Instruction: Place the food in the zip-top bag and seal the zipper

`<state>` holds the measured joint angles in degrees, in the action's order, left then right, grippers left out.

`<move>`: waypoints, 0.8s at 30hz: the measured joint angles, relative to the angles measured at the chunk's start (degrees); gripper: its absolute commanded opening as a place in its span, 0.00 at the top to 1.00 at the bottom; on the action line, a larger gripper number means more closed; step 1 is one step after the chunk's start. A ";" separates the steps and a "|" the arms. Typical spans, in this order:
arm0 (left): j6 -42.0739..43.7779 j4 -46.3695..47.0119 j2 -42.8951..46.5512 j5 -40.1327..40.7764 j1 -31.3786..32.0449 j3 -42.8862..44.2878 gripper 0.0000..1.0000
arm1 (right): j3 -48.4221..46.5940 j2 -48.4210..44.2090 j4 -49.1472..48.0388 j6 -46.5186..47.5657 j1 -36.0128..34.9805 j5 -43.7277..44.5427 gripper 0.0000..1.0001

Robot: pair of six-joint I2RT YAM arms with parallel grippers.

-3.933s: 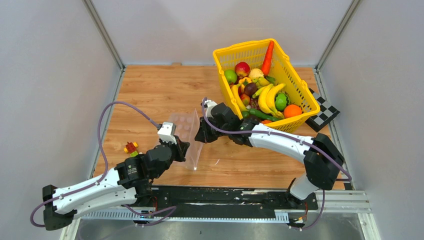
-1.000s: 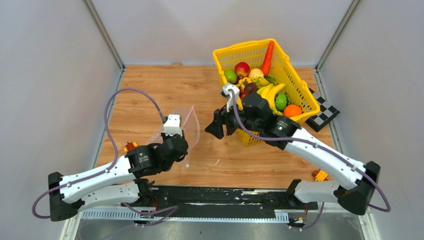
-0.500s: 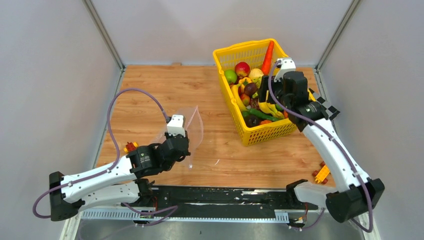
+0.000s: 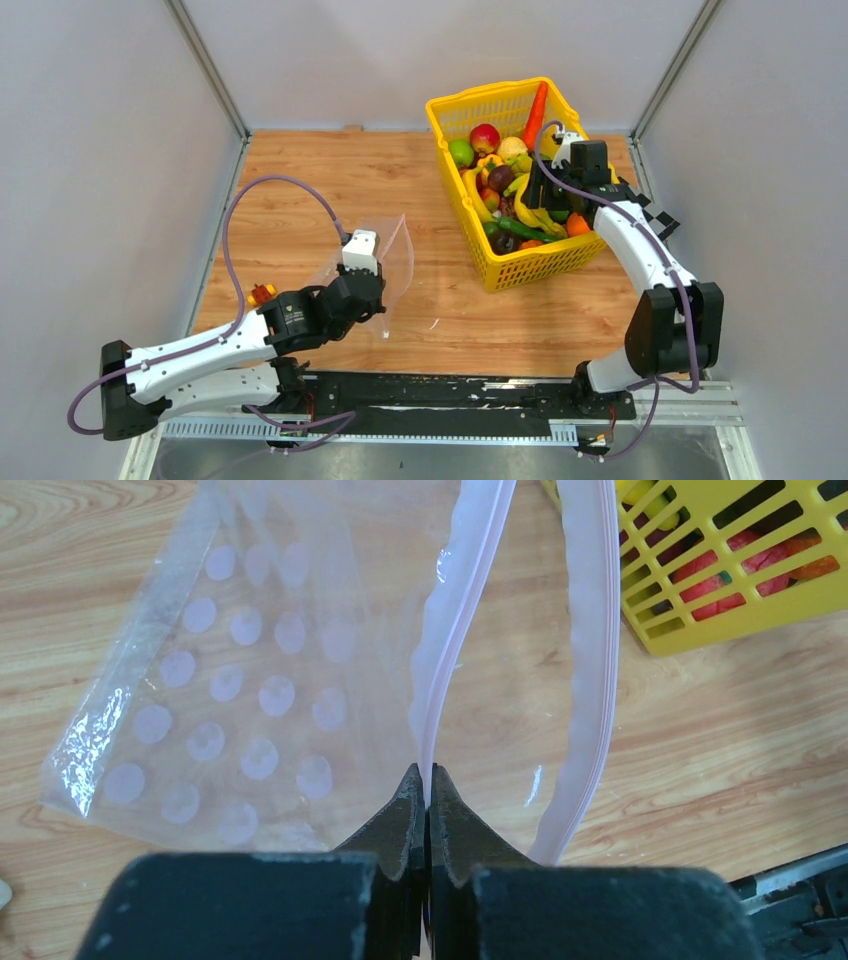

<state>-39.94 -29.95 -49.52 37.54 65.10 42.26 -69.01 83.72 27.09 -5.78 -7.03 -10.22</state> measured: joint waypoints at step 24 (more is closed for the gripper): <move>0.70 1.07 -0.26 -1.73 -0.72 -0.59 1.00 | 3.69 -8.09 -3.19 -2.84 1.16 -10.84 0.94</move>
<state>-39.24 -28.88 -49.78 35.81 64.38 41.67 -65.32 75.64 23.90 -8.62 -5.87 -21.06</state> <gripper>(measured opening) 0.009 0.327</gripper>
